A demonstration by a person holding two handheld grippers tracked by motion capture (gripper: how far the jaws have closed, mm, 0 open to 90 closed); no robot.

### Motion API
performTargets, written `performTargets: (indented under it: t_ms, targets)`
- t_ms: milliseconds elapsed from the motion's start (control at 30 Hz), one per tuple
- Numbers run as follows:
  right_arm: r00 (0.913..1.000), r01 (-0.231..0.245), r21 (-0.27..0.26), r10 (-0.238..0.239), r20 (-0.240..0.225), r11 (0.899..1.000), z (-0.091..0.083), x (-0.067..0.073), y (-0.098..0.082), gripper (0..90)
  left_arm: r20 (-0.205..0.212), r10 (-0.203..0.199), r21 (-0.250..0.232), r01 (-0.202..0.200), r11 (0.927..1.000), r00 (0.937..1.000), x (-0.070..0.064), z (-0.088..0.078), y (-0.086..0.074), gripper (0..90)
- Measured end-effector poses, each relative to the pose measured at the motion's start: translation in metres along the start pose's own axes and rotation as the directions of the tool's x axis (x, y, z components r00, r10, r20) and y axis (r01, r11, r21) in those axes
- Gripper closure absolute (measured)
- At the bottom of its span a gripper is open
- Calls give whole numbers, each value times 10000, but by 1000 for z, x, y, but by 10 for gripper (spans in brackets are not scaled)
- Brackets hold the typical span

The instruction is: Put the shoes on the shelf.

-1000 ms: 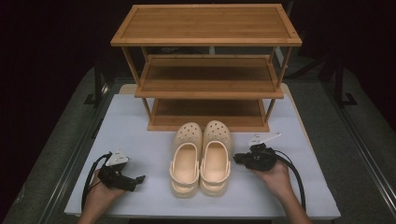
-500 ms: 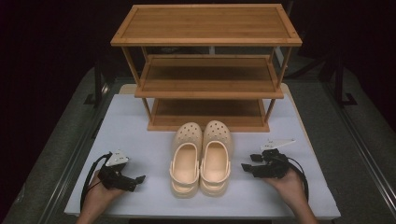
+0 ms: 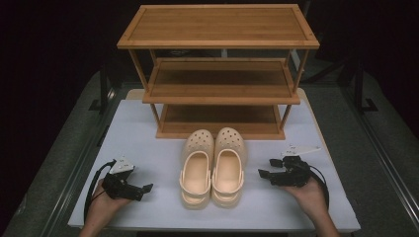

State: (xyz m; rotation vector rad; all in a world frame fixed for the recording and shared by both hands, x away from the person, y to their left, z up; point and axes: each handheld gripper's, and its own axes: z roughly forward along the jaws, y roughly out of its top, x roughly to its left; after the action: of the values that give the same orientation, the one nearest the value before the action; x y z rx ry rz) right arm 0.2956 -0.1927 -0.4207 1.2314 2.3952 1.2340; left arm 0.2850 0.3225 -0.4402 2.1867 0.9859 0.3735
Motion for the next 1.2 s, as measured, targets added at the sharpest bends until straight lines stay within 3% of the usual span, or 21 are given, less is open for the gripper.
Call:
performTargets:
  t_ms: [200,267,433,767,900,1200]
  targets:
    - [10000,-4,-149,3,-86,9999,-1,4,3,363,297,-84,-344,94,9994,9995,-8,-9,15,0]
    - [9999,-63,-97,61,-149,9999,-1,6,4,364,433,8,-444,11,9990,9991,-11,-11,20,68]
    - [9996,-21,-171,16,-267,9999,-2,10,8,362,677,221,-627,-178,9979,9975,-19,-12,34,71]
    - [9991,131,-364,-145,-399,9993,-5,19,19,331,1059,663,-873,-572,9945,9922,-32,-6,67,72]
    - [9985,196,-484,-220,-495,9986,-6,22,25,331,1340,838,-1005,-706,9924,9874,-37,-3,78,122]
    - [9966,365,-487,-399,-717,9981,2,30,37,330,1708,1192,-986,-1034,9897,9781,-50,18,103,140]
